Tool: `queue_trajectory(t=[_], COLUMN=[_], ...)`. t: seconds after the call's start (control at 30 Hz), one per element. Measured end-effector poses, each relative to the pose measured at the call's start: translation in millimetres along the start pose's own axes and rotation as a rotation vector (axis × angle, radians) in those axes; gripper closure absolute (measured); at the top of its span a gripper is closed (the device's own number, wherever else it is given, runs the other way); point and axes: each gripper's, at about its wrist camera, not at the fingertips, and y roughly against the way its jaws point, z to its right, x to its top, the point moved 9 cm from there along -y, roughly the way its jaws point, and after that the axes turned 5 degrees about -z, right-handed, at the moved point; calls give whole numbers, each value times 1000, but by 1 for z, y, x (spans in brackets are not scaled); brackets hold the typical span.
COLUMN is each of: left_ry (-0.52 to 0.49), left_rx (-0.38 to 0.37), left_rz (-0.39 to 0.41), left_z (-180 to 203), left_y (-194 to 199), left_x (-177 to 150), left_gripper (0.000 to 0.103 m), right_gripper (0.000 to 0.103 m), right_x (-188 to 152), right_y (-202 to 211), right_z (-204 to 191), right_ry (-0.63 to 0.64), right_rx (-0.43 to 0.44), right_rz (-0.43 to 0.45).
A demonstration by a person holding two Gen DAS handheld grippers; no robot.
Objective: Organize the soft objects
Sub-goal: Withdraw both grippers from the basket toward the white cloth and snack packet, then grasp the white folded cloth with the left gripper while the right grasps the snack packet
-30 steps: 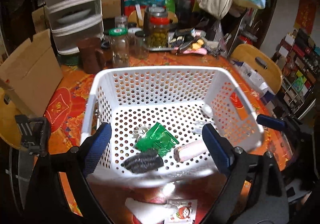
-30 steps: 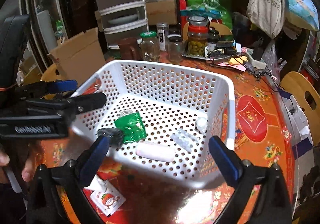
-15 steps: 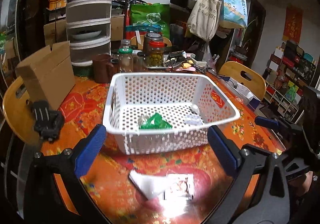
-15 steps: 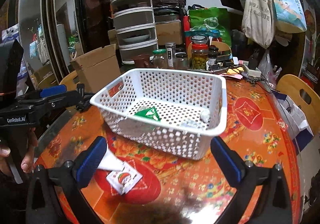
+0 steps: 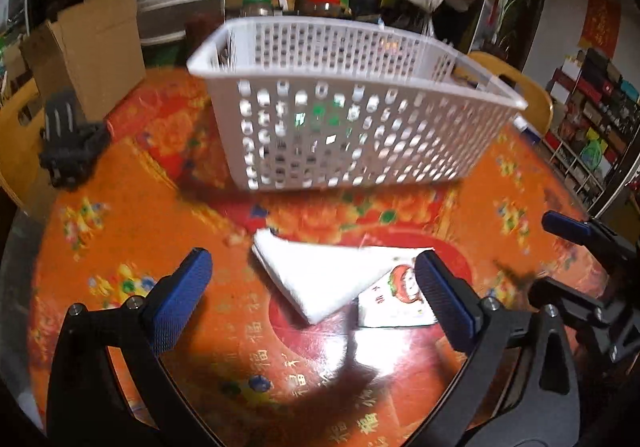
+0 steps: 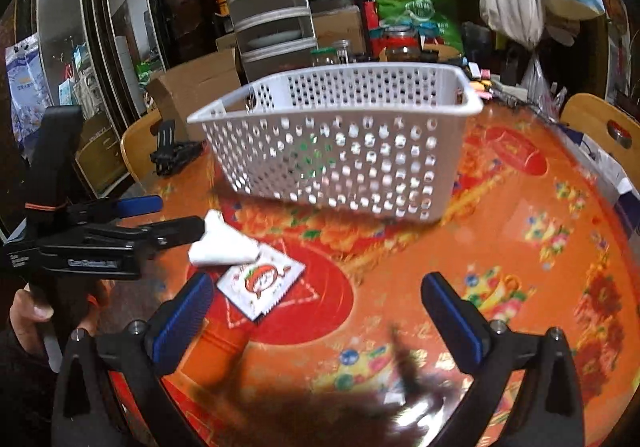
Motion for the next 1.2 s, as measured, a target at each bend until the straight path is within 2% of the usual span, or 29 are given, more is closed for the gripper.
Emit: queue_trajectory(t=[0.27, 0.43, 0.57, 0.67, 0.83, 1.07, 1.2], left_ry=[-10, -10, -18, -15, 13, 62, 69], left_rx=[17, 18, 17, 9, 0, -29, -38], left_rz=[-63, -74, -76, -88, -82, -68, -65], left_z=[2, 0, -2, -8, -21, -41, -45], left_y=[-37, -49, -54, -60, -60, -58, -55], left_x=[-9, -7, -5, -6, -4, -4, -6], left_gripper=[3, 3, 8, 26, 40, 42, 42], right_gripper=[0, 0, 0, 0, 0, 0, 0], right_x=[-13, -19, -18, -17, -20, -15, -12], right_y=[-18, -32, -44, -51, -68, -90, -102], right_z=[-6, -14, -18, -22, -36, -55, -57], right_ry=[9, 24, 23, 25, 65, 103, 156], right_rx=[12, 22, 17, 27, 19, 24, -39], right_rz=[-49, -85, -113, -131, -180, -227, -251])
